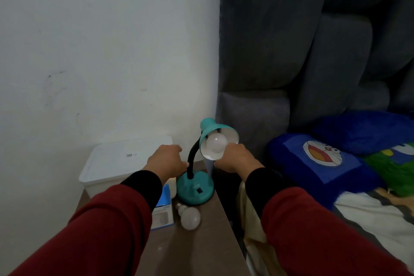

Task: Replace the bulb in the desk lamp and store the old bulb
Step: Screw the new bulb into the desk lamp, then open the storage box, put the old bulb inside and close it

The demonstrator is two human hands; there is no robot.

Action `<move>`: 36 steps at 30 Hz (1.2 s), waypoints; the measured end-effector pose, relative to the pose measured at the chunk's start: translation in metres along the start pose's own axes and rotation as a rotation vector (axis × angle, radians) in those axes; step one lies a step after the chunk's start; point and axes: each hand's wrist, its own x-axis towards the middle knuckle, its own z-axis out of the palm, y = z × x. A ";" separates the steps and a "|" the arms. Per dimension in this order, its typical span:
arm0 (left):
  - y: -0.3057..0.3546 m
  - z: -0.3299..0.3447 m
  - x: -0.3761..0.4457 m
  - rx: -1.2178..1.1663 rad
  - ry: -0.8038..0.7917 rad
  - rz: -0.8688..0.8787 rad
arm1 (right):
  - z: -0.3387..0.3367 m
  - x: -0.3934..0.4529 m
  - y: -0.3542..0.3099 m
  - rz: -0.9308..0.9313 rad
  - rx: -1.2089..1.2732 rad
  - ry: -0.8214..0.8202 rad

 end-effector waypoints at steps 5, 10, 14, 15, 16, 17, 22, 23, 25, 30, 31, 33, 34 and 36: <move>-0.027 -0.012 -0.014 0.220 -0.071 -0.049 | -0.010 -0.018 -0.018 -0.033 -0.159 -0.075; -0.065 -0.039 -0.026 0.313 -0.047 -0.100 | -0.015 -0.028 -0.047 -0.105 -0.284 -0.120; -0.105 -0.062 -0.030 0.367 -0.040 -0.142 | -0.016 -0.028 -0.073 -0.179 -0.364 -0.152; -0.116 -0.067 -0.031 0.368 -0.029 -0.157 | -0.013 -0.025 -0.080 -0.194 -0.374 -0.165; -0.126 -0.071 -0.032 0.362 -0.021 -0.175 | -0.009 -0.021 -0.087 -0.212 -0.383 -0.180; -0.137 -0.074 -0.031 0.352 -0.016 -0.194 | -0.003 -0.014 -0.094 -0.232 -0.391 -0.198; -0.181 -0.068 -0.019 0.267 -0.017 -0.271 | 0.023 0.014 -0.117 -0.286 -0.297 -0.246; -0.188 -0.064 -0.016 0.227 -0.023 -0.266 | 0.029 0.021 -0.119 -0.294 -0.247 -0.249; -0.198 -0.050 -0.012 0.097 -0.054 -0.267 | 0.045 0.033 -0.119 -0.308 -0.161 -0.246; -0.225 -0.004 0.004 -0.195 -0.127 -0.276 | 0.087 0.060 -0.112 -0.263 -0.025 -0.203; -0.228 0.005 0.006 -0.257 -0.127 -0.281 | 0.094 0.064 -0.110 -0.256 -0.010 -0.208; -0.233 0.017 0.009 -0.331 -0.096 -0.264 | 0.103 0.070 -0.107 -0.248 0.043 -0.239; -0.234 0.022 0.010 -0.344 -0.068 -0.247 | 0.106 0.072 -0.107 -0.256 0.076 -0.259; -0.236 0.026 0.012 -0.354 -0.011 -0.219 | 0.109 0.076 -0.107 -0.284 0.104 -0.284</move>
